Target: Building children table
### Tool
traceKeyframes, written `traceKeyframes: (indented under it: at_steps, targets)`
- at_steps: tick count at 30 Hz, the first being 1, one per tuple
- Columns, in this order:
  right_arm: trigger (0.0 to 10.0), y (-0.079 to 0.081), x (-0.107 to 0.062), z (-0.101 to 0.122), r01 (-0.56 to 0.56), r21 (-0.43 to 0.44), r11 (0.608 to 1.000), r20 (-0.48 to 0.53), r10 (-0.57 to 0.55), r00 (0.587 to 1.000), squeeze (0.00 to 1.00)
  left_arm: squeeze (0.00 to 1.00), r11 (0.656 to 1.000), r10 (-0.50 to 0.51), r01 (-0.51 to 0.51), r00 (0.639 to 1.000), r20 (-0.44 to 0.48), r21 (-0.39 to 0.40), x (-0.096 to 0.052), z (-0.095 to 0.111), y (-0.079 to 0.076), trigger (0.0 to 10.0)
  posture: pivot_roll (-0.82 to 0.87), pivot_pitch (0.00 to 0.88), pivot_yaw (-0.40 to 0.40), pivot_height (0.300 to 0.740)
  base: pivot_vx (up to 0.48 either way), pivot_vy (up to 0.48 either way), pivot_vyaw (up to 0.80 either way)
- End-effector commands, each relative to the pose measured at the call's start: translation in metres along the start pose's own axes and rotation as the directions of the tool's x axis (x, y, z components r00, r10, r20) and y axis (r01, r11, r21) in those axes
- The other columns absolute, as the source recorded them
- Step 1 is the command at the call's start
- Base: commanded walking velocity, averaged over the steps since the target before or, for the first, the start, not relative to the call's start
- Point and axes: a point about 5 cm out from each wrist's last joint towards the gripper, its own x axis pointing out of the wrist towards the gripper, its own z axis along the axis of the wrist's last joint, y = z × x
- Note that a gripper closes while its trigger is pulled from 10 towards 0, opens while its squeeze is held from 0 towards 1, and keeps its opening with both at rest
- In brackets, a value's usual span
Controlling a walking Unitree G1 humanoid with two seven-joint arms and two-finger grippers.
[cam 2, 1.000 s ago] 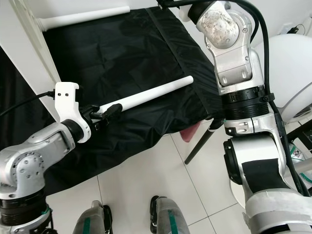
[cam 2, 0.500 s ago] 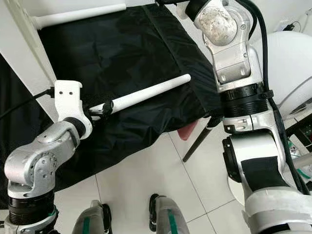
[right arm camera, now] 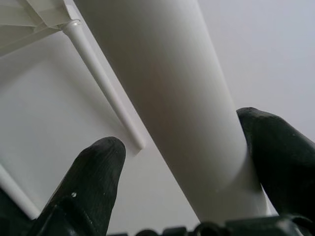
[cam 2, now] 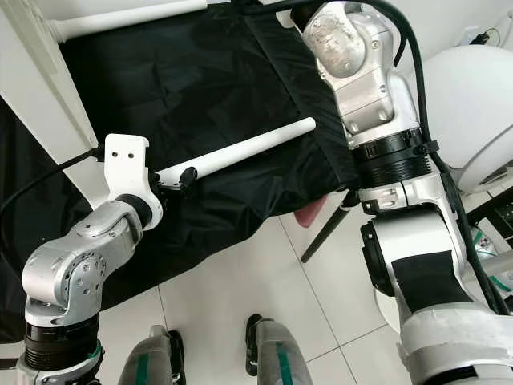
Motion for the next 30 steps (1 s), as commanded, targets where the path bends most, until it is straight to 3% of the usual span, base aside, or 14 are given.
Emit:
traceKeyframes:
  at_steps: [1,10,22,23,24,25,28,29,30]
  targets:
    - [10.0,0.014,0.002,0.0,-0.041,-0.04,0.998,-0.013,0.04,0.999,0.0,0.0,0.998,0.066,-0.066,0.998,0.0,0.004,0.0,-0.002,0.003,10.0,-0.01,0.167,0.015,0.74,0.0,0.0,0.0]
    - [10.0,0.021,0.014,0.014,-0.002,-0.132,0.991,0.059,0.009,0.998,0.0,0.0,0.997,0.083,-0.083,0.997,-0.004,0.001,0.001,-0.003,0.004,10.0,-0.01,0.173,0.011,0.74,0.0,0.0,0.0]
    - [9.7,0.024,0.015,0.029,0.007,-0.146,0.989,0.144,0.014,0.989,0.0,0.0,0.992,0.123,-0.123,0.992,-0.028,0.012,0.001,-0.009,0.007,10.0,-0.02,0.175,0.01,0.74,0.0,0.0,0.0]
    - [2.4,0.024,0.015,0.031,0.008,-0.141,0.99,0.154,0.014,0.988,0.0,0.0,0.991,0.135,-0.134,0.99,-0.034,0.008,0.001,-0.011,0.007,10.0,-0.02,0.175,0.01,0.74,0.0,0.0,0.0]
    - [2.4,0.024,0.015,0.031,0.008,-0.141,0.99,0.154,0.014,0.988,0.0,0.0,0.991,0.135,-0.134,0.99,-0.034,0.008,0.001,-0.011,0.007,10.0,-0.02,0.175,0.01,0.74,0.0,0.0,0.0]
    - [0.0,0.024,0.015,0.032,0.009,-0.138,0.99,0.161,0.013,0.987,0.0,0.0,0.987,0.163,-0.162,0.986,-0.047,0.012,0.001,-0.014,0.009,10.0,-0.02,0.173,0.011,0.74,0.0,0.0,0.0]
    - [0.0,0.009,0.017,0.036,0.055,-0.121,0.991,0.179,-0.033,0.983,0.0,0.0,0.939,0.341,-0.334,0.937,-0.076,0.087,0.001,-0.023,0.039,10.0,-0.02,0.162,0.013,0.74,0.0,0.0,0.0]
    - [0.0,0.009,0.017,0.036,0.055,-0.121,0.991,0.179,-0.033,0.983,0.0,0.0,0.939,0.341,-0.334,0.937,-0.076,0.087,0.001,-0.023,0.039,10.0,-0.02,0.162,0.013,0.74,0.0,0.0,0.0]
    - [0.0,0.006,0.017,0.036,0.067,-0.115,0.991,0.181,-0.045,0.982,0.0,0.0,0.921,0.384,-0.375,0.921,-0.072,0.108,0.0,-0.022,0.048,10.0,-0.02,0.162,0.013,0.74,0.0,0.0,0.0]
